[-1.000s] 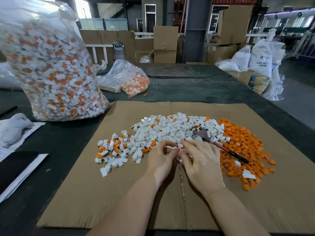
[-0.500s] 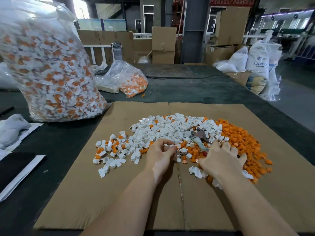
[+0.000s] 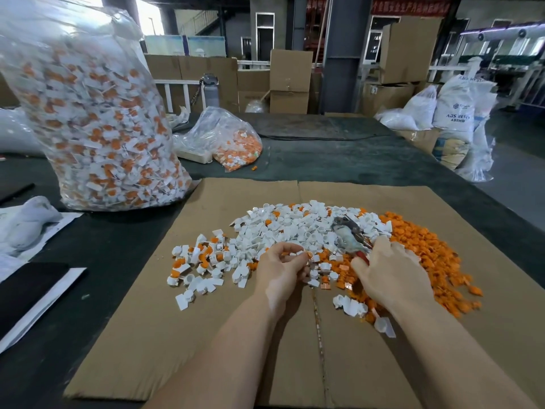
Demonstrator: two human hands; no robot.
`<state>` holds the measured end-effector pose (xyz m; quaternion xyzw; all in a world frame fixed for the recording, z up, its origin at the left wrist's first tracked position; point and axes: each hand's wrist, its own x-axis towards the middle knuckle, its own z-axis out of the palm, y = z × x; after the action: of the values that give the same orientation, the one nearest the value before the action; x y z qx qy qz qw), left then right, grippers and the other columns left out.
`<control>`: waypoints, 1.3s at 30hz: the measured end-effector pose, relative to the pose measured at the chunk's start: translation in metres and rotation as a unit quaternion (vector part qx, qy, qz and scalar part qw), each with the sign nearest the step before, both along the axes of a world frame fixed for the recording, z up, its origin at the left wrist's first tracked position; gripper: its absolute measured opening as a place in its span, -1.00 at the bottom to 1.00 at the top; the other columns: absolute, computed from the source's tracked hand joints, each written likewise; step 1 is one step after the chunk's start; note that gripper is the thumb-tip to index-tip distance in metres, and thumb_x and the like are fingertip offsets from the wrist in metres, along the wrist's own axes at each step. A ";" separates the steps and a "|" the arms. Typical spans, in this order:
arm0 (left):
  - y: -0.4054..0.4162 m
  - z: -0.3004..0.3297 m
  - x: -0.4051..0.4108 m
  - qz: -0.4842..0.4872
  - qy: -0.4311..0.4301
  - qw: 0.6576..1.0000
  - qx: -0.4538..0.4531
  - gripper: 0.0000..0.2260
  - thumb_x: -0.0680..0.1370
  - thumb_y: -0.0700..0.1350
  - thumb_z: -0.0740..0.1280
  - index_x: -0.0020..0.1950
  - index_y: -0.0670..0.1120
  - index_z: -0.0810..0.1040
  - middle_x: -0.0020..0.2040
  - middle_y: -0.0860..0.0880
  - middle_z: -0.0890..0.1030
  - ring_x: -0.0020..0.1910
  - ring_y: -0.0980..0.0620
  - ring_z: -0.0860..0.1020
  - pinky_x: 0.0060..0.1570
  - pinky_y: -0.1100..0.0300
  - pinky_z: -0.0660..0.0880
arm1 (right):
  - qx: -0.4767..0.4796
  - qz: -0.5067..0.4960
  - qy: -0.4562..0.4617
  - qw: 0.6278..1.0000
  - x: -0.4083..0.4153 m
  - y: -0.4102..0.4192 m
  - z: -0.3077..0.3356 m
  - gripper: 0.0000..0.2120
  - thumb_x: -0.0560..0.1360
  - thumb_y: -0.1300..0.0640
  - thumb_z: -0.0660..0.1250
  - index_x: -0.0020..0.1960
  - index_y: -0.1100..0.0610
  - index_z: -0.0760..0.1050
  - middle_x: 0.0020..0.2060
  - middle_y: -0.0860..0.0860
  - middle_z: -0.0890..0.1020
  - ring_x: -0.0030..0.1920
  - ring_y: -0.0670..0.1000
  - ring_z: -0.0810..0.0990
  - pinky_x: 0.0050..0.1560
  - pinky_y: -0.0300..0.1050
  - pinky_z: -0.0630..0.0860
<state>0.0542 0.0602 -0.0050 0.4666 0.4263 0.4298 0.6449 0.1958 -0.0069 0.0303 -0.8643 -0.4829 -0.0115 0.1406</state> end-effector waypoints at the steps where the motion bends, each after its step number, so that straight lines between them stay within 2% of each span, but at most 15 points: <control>1: 0.001 0.000 0.000 0.004 -0.008 1.000 -0.009 -0.93 0.52 -0.33 0.32 -0.03 -0.20 0.52 -0.27 -0.16 0.54 -0.46 0.11 0.49 -0.41 0.35 0.49 | 0.003 0.030 0.011 0.999 -0.002 -0.001 0.005 -0.70 0.55 -0.12 0.11 0.00 0.13 0.34 -0.03 0.06 0.49 0.02 0.09 0.45 -0.11 -0.07 0.40; 4: 0.004 0.001 0.001 0.019 -0.032 0.999 -0.037 -0.91 0.52 -0.31 0.35 0.00 -0.20 0.53 -0.29 -0.14 0.57 -0.42 0.09 0.52 -0.39 0.34 0.51 | -0.020 0.110 0.085 0.990 -0.011 -0.004 0.019 -0.70 0.55 -0.07 0.12 -0.16 0.15 0.36 -0.25 0.05 0.50 -0.25 0.03 0.46 -0.33 -0.10 0.30; 6: 0.005 0.001 0.001 0.026 -0.043 0.997 -0.050 -0.90 0.52 -0.29 0.35 0.02 -0.20 0.53 -0.34 -0.09 0.58 -0.43 0.10 0.53 -0.41 0.34 0.50 | -0.049 0.150 0.160 0.975 -0.016 -0.006 0.024 -0.67 0.55 0.00 0.15 -0.31 0.17 0.29 -0.43 0.04 0.38 -0.42 0.00 0.33 -0.39 -0.10 0.20; 8: 0.006 0.001 0.001 0.032 -0.057 0.996 -0.055 -0.91 0.52 -0.29 0.35 0.01 -0.19 0.53 -0.33 -0.09 0.59 -0.42 0.10 0.54 -0.41 0.33 0.50 | -0.075 0.177 0.210 0.959 -0.019 -0.007 0.028 -0.64 0.54 0.07 0.17 -0.39 0.14 0.19 -0.52 0.01 0.26 -0.50 -0.02 0.19 -0.42 -0.13 0.13; 12: 0.006 0.001 0.000 0.043 -0.069 0.995 -0.055 -0.92 0.52 -0.30 0.35 0.00 -0.19 0.53 -0.33 -0.09 0.59 -0.43 0.09 0.54 -0.40 0.33 0.51 | -0.109 0.181 0.262 0.942 -0.019 -0.009 0.031 -0.72 0.53 0.11 0.14 -0.34 0.17 0.25 -0.41 0.13 0.32 -0.43 0.03 0.22 -0.34 -0.09 0.16; 17: 0.007 0.002 0.002 0.063 -0.080 0.993 -0.062 -0.91 0.52 -0.31 0.35 0.01 -0.21 0.52 -0.33 -0.11 0.58 -0.47 0.11 0.53 -0.43 0.34 0.51 | -0.137 0.187 0.279 0.932 -0.015 -0.008 0.037 -0.66 0.52 0.11 0.15 -0.42 0.11 0.22 -0.52 0.01 0.35 -0.63 -0.15 0.29 -0.42 -0.16 0.17; 20: 0.006 0.001 0.002 0.065 -0.078 0.993 -0.057 -0.90 0.52 -0.31 0.35 0.02 -0.21 0.52 -0.32 -0.11 0.58 -0.48 0.13 0.53 -0.42 0.35 0.52 | -0.151 0.193 0.271 0.931 -0.016 -0.008 0.038 -0.70 0.53 0.09 0.14 -0.36 0.12 0.29 -0.46 0.03 0.44 -0.60 -0.16 0.33 -0.39 -0.16 0.22; 22: 0.006 0.000 0.002 0.068 -0.075 0.993 -0.054 -0.89 0.52 -0.31 0.35 0.02 -0.21 0.51 -0.32 -0.11 0.59 -0.47 0.12 0.53 -0.41 0.35 0.52 | -0.155 0.196 0.269 0.930 -0.018 -0.008 0.038 -0.77 0.53 0.09 0.13 -0.28 0.14 0.32 -0.37 0.09 0.48 -0.46 -0.05 0.39 -0.33 -0.13 0.26; 24: 0.007 0.000 0.002 0.070 -0.073 0.993 -0.055 -0.90 0.51 -0.31 0.35 0.01 -0.21 0.51 -0.32 -0.11 0.59 -0.44 0.10 0.53 -0.41 0.35 0.52 | -0.151 0.199 0.249 0.936 -0.020 -0.007 0.036 -0.81 0.53 0.10 0.14 -0.23 0.15 0.32 -0.32 0.11 0.43 -0.34 0.03 0.36 -0.29 -0.10 0.27; 26: 0.007 -0.001 0.002 0.074 -0.070 0.993 -0.056 -0.90 0.51 -0.32 0.36 0.01 -0.21 0.51 -0.31 -0.12 0.58 -0.43 0.09 0.53 -0.41 0.35 0.51 | -0.144 0.199 0.226 0.943 -0.023 -0.006 0.035 -0.81 0.54 0.10 0.14 -0.22 0.15 0.30 -0.28 0.11 0.41 -0.30 0.04 0.36 -0.29 -0.10 0.28; 33: 0.006 -0.001 0.002 0.078 -0.064 0.993 -0.057 -0.88 0.51 -0.34 0.35 0.02 -0.23 0.51 -0.31 -0.10 0.57 -0.48 0.14 0.53 -0.39 0.35 0.52 | -0.116 0.192 0.186 0.956 -0.024 -0.004 0.025 -0.77 0.57 0.07 0.15 -0.25 0.10 0.27 -0.31 0.04 0.38 -0.36 -0.01 0.33 -0.36 -0.17 0.25; 37: 0.007 -0.001 0.002 0.086 -0.069 0.992 -0.060 -0.91 0.51 -0.32 0.35 -0.02 -0.20 0.51 -0.30 -0.10 0.58 -0.45 0.13 0.52 -0.43 0.37 0.50 | -0.066 0.180 0.225 0.955 -0.018 -0.004 0.019 -0.70 0.50 -0.06 0.27 -0.26 0.11 0.31 -0.39 0.02 0.43 -0.42 -0.03 0.35 -0.37 -0.16 0.26; 39: 0.007 -0.001 0.002 0.087 -0.074 0.992 -0.059 -0.90 0.51 -0.32 0.36 0.00 -0.22 0.52 -0.29 -0.12 0.59 -0.46 0.13 0.52 -0.43 0.36 0.50 | -0.027 0.152 0.223 0.963 -0.013 -0.004 0.014 -0.70 0.47 -0.12 0.30 -0.20 0.11 0.37 -0.36 -0.01 0.49 -0.39 -0.05 0.41 -0.36 -0.16 0.30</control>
<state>0.0559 0.0671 -0.0061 0.3559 0.4409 0.4917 0.6613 0.1830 -0.0107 0.0441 -0.7651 -0.5649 0.2156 0.2214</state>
